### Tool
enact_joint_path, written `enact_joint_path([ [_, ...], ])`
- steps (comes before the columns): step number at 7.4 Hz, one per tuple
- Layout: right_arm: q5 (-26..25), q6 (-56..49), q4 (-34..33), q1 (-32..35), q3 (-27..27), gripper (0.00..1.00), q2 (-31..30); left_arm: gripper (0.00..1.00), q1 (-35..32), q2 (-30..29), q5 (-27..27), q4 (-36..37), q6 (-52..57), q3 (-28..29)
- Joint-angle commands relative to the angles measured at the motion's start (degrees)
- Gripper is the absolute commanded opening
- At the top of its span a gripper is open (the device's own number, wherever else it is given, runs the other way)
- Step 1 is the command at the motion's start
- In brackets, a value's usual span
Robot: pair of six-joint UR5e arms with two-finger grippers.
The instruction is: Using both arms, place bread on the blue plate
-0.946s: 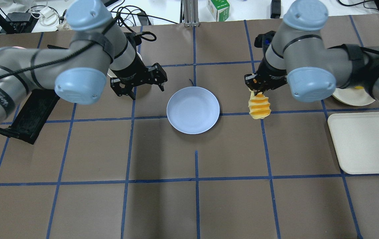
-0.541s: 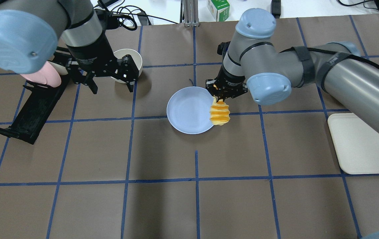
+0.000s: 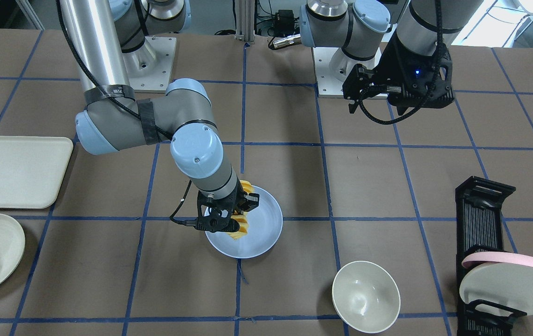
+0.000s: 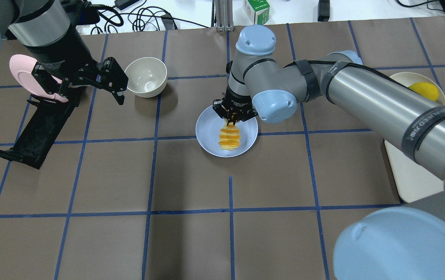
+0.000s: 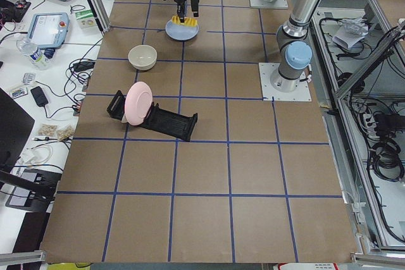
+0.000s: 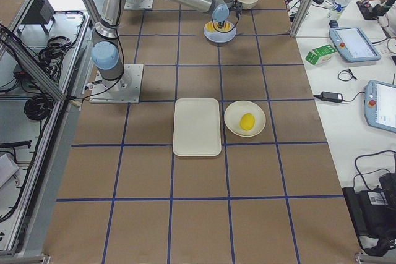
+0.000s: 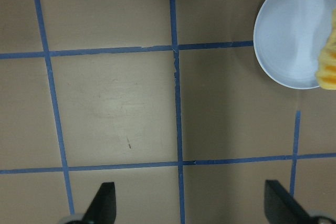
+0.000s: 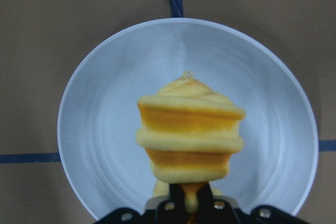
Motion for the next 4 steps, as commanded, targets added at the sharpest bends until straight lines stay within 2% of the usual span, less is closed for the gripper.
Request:
enact_joint_path([
  [1, 0.11, -0.32, -0.77, 0.38, -0.09, 1.0, 2.38, 1.0, 0.07, 0.83, 0.06, 0.06, -1.24, -0.77],
  [3, -0.15, -1.37, -0.5, 0.38, -1.32, 1.0, 2.66, 1.0, 0.16, 0.92, 0.06, 0.15, -0.89, -1.12],
  [4, -1.29, -3.73, 0.98, -1.01, -3.94, 1.0, 1.7, 1.0, 0.07, 0.92, -0.12, 0.15, -1.32, -1.3],
])
